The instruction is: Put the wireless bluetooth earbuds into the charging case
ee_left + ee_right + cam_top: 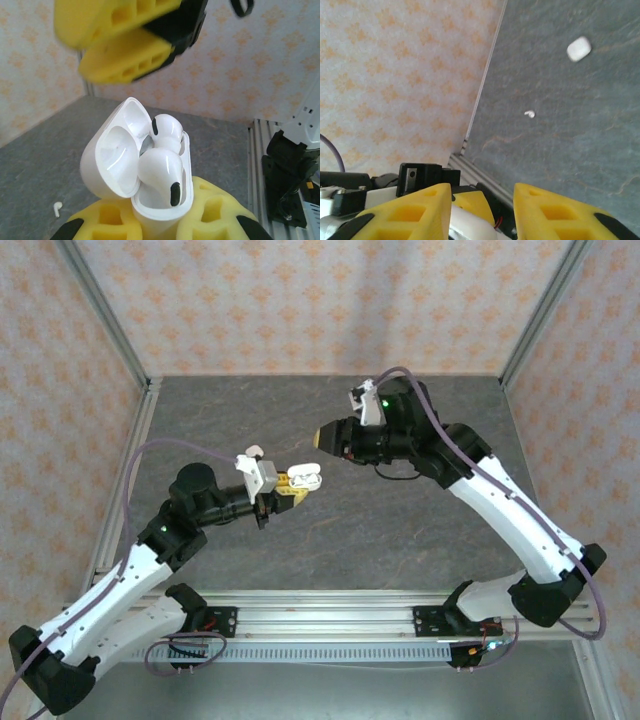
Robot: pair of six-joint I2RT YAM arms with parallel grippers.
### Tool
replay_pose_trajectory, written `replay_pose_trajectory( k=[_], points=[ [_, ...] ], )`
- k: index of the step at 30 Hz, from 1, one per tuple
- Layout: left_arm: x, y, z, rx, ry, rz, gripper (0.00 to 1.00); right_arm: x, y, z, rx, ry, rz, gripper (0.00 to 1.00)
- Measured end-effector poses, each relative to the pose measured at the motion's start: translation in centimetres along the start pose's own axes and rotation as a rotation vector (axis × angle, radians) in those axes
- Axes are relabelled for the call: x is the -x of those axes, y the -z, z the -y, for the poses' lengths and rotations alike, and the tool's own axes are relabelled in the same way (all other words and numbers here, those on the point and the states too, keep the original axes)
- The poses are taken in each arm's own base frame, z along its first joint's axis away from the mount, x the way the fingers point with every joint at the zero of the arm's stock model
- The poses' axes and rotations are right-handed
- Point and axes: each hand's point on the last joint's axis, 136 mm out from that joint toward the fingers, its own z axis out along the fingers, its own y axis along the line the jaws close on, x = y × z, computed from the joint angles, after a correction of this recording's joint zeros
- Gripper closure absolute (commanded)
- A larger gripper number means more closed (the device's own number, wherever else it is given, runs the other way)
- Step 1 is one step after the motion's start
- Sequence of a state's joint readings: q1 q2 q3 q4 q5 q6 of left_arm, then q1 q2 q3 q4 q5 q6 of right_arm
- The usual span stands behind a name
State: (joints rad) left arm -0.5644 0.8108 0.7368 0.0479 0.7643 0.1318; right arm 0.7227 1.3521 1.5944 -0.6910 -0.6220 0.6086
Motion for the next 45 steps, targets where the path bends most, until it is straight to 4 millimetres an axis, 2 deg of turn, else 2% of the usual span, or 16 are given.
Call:
replay_pose_trajectory(
  k=[5,8,13,19,22,26,45],
  points=[
    [0.3,-0.5,0.1,-0.031,0.012,-0.005,1.00,-1.6,-2.4,-0.1,0.096,-0.060,-0.103,0.81],
    [0.1,-0.7,0.2,-0.040,0.031,-0.015,1.00,-1.6,-2.8,-0.2,0.138,-0.079,-0.122,0.85],
    [0.0,-0.9,0.1,-0.041,0.060,-0.020,1.00,-1.5,-2.4,-1.4,0.206,-0.056,-0.129,0.87],
    [-0.7,-1.5,-0.4,-0.035,0.097,-0.045,1.00,-2.3,-0.9,-3.4,0.293,-0.008,-0.153,0.88],
    [-0.5,-1.7,-0.7,-0.029,0.108,-0.046,1.00,-2.8,-0.4,-3.7,0.309,0.018,-0.166,0.88],
    [-0.1,-1.9,-1.0,-0.019,0.114,-0.045,1.00,-3.5,-0.4,-3.0,0.286,0.037,-0.188,0.88],
    [-2.5,-3.0,-1.4,-0.020,0.199,-0.125,1.00,-5.3,-1.4,0.6,0.188,0.037,-0.206,0.92]
  ],
)
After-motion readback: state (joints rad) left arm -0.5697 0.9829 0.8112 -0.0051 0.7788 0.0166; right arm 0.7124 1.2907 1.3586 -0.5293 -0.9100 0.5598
